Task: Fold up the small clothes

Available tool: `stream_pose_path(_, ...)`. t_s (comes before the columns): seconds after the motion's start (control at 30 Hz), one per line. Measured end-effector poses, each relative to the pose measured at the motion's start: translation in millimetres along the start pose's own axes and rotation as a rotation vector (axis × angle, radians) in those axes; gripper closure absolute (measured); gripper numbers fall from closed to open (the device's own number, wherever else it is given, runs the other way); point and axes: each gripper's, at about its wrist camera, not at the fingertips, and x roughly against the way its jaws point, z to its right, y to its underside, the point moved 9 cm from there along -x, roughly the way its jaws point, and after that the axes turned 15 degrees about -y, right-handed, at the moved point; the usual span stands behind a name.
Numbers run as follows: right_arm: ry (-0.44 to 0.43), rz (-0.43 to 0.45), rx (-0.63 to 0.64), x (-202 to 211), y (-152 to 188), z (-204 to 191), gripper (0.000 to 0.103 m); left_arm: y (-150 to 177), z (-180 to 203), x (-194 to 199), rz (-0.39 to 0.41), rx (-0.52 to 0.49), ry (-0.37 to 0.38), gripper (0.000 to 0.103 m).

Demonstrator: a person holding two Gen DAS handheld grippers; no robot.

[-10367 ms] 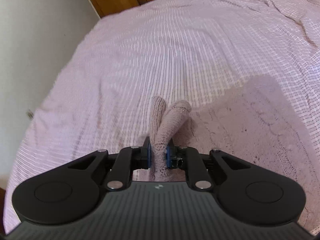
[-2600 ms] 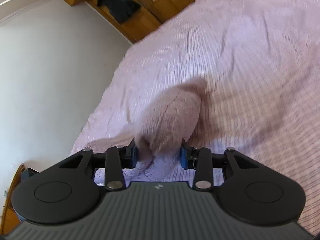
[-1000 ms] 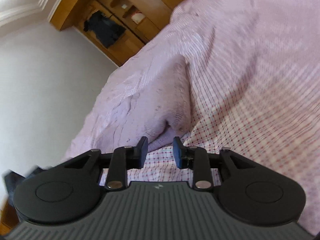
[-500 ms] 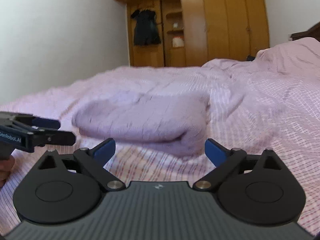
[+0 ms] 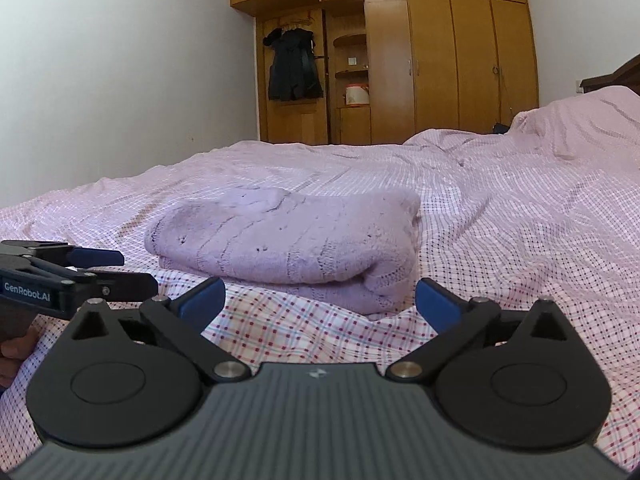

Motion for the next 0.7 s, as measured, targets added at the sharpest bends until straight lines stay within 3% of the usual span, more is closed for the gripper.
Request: stream_pose_path(0.7, -0.010, -0.013, 0.002, -2.2, 1.3, 1.0, 0.000, 3.1, -1.9, 0.4, -0.014, 0.014, 0.011, 0.001)
